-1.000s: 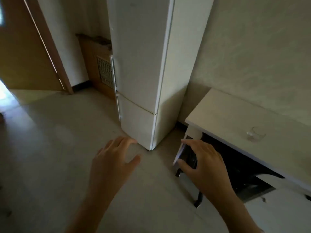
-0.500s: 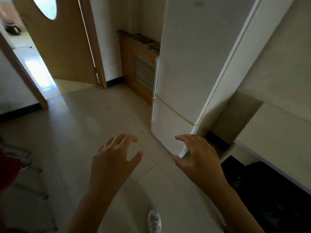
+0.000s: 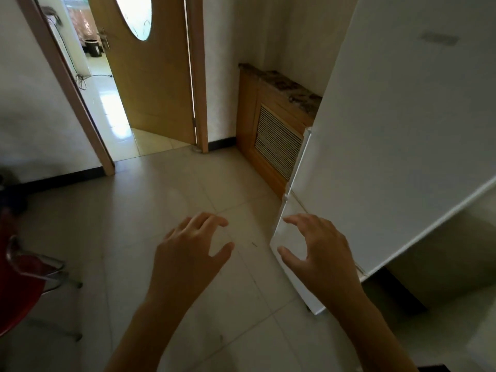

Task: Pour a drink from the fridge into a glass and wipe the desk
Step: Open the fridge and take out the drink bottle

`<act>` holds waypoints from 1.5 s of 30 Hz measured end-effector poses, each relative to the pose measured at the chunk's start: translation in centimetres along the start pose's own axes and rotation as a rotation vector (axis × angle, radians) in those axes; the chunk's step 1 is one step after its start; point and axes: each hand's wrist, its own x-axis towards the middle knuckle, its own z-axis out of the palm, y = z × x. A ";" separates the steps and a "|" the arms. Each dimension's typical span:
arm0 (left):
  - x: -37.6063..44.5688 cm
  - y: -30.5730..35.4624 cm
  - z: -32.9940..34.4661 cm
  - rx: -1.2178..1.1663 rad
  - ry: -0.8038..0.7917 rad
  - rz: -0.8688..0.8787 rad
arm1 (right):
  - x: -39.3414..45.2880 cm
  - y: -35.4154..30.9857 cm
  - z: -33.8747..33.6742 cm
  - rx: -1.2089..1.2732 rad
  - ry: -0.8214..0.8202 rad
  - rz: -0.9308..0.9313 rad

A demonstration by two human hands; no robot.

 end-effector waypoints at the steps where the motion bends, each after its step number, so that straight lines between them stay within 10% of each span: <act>1: 1.6 -0.7 0.5 0.000 -0.007 -0.002 | 1.6 0.1 0.5 -0.002 0.006 0.004; 18: 36.0 -11.6 7.4 -0.039 -0.143 0.355 | 28.7 2.1 6.4 -0.092 0.129 0.378; 45: 67.5 8.3 24.8 -0.342 -0.174 1.177 | 47.9 15.6 9.9 -0.160 0.203 1.050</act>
